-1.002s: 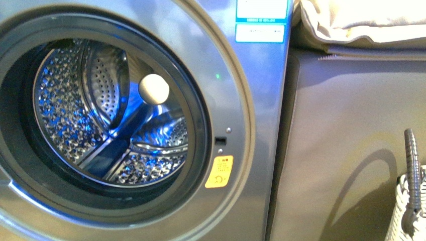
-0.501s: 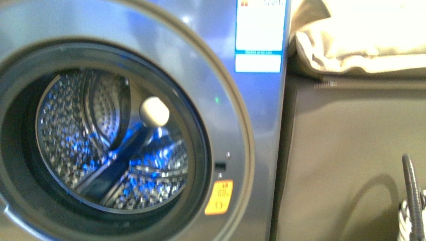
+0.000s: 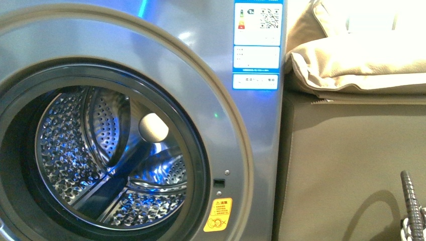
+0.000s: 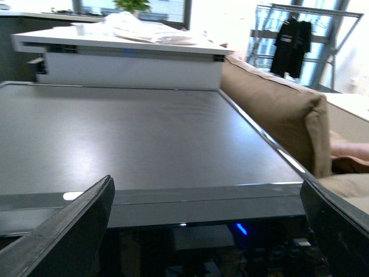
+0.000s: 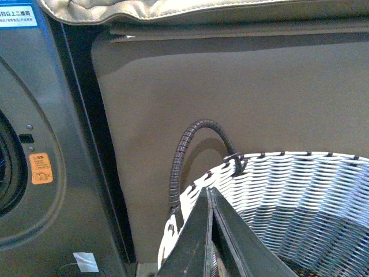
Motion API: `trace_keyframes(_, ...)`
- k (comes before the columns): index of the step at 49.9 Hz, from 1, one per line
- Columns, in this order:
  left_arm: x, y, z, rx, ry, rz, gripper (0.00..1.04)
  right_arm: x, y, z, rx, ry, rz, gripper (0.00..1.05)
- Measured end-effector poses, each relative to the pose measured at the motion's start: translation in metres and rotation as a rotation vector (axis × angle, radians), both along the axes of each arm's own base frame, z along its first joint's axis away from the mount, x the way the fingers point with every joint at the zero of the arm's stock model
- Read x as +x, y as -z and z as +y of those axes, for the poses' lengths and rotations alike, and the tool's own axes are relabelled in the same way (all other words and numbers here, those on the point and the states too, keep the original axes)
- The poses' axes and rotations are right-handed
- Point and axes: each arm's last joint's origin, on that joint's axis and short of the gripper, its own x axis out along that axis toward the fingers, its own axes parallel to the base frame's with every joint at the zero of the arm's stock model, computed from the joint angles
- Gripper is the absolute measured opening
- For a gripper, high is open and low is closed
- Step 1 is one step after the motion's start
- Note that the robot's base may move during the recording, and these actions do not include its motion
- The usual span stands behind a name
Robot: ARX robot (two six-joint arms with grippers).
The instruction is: Collect clothes from washing machine
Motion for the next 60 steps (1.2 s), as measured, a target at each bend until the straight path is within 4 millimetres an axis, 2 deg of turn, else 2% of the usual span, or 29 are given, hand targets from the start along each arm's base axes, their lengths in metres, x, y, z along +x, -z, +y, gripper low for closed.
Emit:
trace_keyframes(5,-0.013,0.002,0.016,-0.009,-0.060,-0.015,0.98,-0.001,0.005,0.000,0.000,0.000,-0.004,0.02)
trace_keyframes(10,-0.024,0.008,0.022,-0.011,-0.090,-0.013,0.98,-0.007,0.012,0.000,0.000,0.000,0.008,0.02)
trace_keyframes(12,-0.033,0.017,0.027,0.016,-0.113,0.060,0.90,-0.010,0.018,0.000,0.000,0.002,0.014,0.02)
trace_keyframes(15,-0.044,0.045,0.035,0.042,-0.106,0.108,0.78,-0.013,0.018,0.000,0.000,0.002,-0.011,0.02)
trace_keyframes(23,-0.071,0.128,0.060,0.032,-0.115,0.078,0.47,-0.013,0.024,0.000,0.000,0.001,-0.005,0.02)
trace_keyframes(28,-0.077,0.185,0.069,0.038,-0.125,0.101,0.29,-0.013,0.027,0.000,0.000,0.001,-0.004,0.02)
trace_keyframes(36,-0.078,0.259,0.077,0.051,-0.122,0.157,0.02,-0.013,0.031,0.000,0.000,0.001,-0.005,0.02)
trace_keyframes(41,-0.078,0.295,0.080,0.064,-0.105,0.192,0.04,-0.013,0.040,0.000,0.000,0.000,-0.010,0.02)
trace_keyframes(47,-0.084,0.326,0.086,0.061,-0.126,0.194,0.04,-0.013,0.043,0.000,0.000,0.001,-0.004,0.02)
trace_keyframes(60,-0.096,0.375,0.098,0.059,-0.130,0.189,0.04,-0.013,0.042,0.000,0.000,0.000,-0.006,0.02)
